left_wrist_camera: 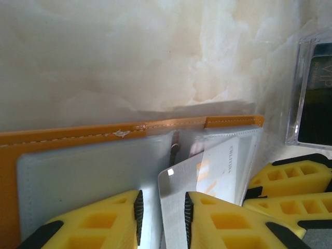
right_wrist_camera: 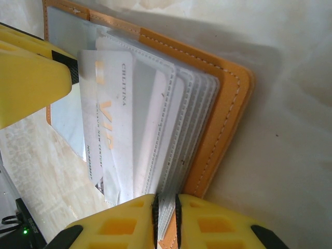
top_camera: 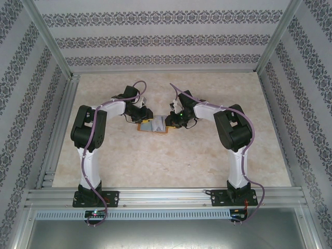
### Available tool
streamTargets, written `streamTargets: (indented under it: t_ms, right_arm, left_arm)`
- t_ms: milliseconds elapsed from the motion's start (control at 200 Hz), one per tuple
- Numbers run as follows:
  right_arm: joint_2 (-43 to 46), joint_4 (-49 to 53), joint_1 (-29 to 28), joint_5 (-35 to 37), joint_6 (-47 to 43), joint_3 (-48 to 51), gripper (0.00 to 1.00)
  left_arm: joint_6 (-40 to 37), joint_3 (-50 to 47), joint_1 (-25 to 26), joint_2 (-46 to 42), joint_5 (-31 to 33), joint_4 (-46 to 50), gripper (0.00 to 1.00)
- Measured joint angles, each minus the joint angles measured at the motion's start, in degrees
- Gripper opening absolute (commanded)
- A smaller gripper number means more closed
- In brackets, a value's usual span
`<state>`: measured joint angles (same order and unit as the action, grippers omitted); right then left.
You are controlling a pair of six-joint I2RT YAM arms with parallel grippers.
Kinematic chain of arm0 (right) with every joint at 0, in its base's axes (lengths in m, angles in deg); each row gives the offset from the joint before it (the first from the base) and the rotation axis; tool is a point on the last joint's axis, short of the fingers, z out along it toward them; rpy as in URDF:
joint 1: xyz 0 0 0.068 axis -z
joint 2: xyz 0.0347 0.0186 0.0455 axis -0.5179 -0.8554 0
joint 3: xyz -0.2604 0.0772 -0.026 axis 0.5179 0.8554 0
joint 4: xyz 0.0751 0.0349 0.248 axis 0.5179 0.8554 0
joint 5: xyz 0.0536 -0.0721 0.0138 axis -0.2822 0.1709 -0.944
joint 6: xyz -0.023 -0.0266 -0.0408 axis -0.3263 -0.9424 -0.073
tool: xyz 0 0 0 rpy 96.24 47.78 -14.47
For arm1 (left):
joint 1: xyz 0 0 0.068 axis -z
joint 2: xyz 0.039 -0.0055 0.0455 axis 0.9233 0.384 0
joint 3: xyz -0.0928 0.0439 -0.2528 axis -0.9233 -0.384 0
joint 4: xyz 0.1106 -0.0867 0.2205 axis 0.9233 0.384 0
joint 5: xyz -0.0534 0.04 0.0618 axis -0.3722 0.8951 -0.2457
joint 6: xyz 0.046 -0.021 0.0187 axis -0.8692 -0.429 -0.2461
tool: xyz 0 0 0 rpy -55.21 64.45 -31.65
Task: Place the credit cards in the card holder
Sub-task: Insert the credit card into the card slot.
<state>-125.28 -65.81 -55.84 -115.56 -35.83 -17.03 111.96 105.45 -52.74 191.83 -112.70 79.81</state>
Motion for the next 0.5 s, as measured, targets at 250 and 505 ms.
streamTargets:
  t_ms: [250,505]
  right_arm:
    - [0.0,0.0,0.0,0.0,0.0,0.5,0.2]
    - [0.0,-0.1,0.0,0.0,0.0,0.7,0.2]
  left_arm:
    - [0.0,1.8,0.5,0.4,0.0,0.0,0.27]
    - [0.2,3.4,1.4,1.6,0.0,0.0,0.26]
